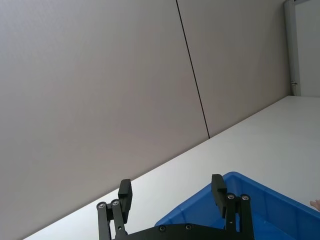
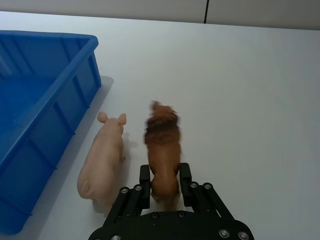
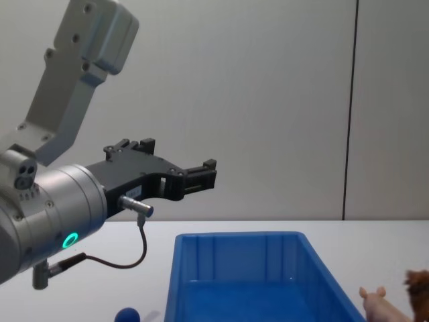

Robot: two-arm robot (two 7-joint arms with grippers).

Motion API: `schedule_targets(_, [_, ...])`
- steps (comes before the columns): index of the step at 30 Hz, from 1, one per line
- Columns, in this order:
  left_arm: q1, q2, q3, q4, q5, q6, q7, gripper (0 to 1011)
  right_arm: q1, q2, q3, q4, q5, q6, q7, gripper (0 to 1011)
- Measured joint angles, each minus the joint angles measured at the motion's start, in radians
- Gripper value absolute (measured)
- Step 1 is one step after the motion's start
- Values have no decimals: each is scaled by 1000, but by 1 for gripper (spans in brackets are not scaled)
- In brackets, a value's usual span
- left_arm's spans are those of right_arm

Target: Pick up the two dolls from the table and place them into the box.

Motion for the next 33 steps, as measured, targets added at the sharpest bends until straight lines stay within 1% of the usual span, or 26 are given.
schedule_targets(2, [0,0,0,0,0,0,0,1001,1,-1,0,1,-2,-2,3,315])
schedule_targets(5, [0,0,0,0,0,0,0,1001,1,-3,-1,1,-6,-5,4,290])
schedule_targets(14, [0,0,0,0,0,0,0,1001,2,-3,0,-37,-26,-27,4,290])
schedule_targets(19, [0,0,0,0,0,0,0,1001,6,-2,1,-78,-47,-45,12,290])
schedule_targets(22, [0,0,0,0,0,0,0,1001,12,-3,0,-99,-56,-54,27,290])
schedule_targets(26, [0,0,0,0,0,0,0,1001,24,-7,-6,-122,-70,-67,61,290])
schedule_targets(29, [0,0,0,0,0,0,0,1001,33,-11,-10,-129,-77,-74,85,290])
schedule_targets(32, [0,0,0,0,0,0,0,1001,48,-21,-20,-134,-85,-81,123,290])
schedule_targets(33, [0,0,0,0,0,0,0,1001,48,-21,-20,-134,-85,-81,123,290])
